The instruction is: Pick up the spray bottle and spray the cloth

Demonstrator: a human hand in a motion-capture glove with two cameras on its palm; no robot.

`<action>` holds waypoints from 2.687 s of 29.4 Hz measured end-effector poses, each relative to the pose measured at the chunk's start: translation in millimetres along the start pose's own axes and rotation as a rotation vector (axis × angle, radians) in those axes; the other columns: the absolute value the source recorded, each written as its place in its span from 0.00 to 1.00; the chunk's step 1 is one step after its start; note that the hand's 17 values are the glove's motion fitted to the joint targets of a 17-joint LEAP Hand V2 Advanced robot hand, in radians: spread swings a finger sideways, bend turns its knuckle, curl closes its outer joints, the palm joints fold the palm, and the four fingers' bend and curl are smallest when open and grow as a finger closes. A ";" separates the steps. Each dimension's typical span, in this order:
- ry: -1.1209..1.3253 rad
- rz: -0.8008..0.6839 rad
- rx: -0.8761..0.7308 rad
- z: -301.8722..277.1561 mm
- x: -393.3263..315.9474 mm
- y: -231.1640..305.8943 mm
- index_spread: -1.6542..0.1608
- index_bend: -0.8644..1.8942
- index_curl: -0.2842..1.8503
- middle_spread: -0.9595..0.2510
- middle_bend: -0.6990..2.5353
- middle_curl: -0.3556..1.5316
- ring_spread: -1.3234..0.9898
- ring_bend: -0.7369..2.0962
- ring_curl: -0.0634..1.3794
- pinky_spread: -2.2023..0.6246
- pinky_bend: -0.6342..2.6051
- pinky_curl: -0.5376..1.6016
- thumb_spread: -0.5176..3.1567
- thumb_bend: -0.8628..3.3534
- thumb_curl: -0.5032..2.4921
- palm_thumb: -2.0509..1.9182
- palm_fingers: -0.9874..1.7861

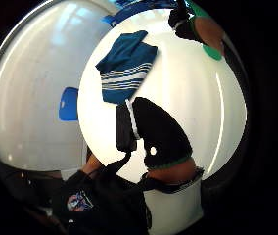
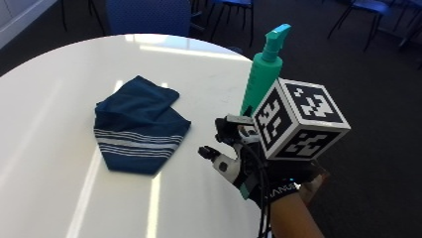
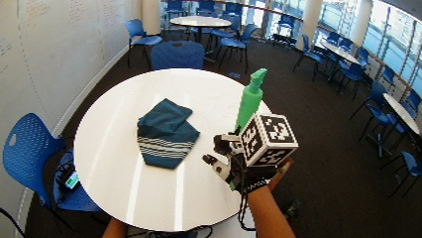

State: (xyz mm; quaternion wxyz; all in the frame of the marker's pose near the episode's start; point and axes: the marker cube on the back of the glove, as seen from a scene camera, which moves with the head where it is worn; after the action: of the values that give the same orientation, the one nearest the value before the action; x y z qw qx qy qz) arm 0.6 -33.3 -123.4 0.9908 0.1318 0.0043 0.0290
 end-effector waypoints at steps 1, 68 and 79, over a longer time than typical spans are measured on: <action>0.001 -0.004 0.002 -1.8 -0.9 0.2 0.67 0.39 0.30 0.73 0.27 0.36 0.56 0.36 0.24 0.85 0.24 0.37 0.48 0.20 0.26 0.62 0.58; -0.663 0.514 0.416 -40.6 77.2 -100.3 0.71 0.38 0.28 0.78 0.27 0.36 0.57 0.36 0.28 0.83 0.27 0.41 0.48 0.20 0.28 0.65 0.57; -0.757 0.583 0.407 -31.9 92.5 -123.8 0.72 0.39 0.30 0.78 0.28 0.37 0.57 0.35 0.27 0.83 0.24 0.39 0.46 0.21 0.30 0.69 0.61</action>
State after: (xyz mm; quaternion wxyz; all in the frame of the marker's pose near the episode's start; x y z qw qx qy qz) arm 99.4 -138.9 -186.7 0.8281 0.3190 -0.3856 0.2526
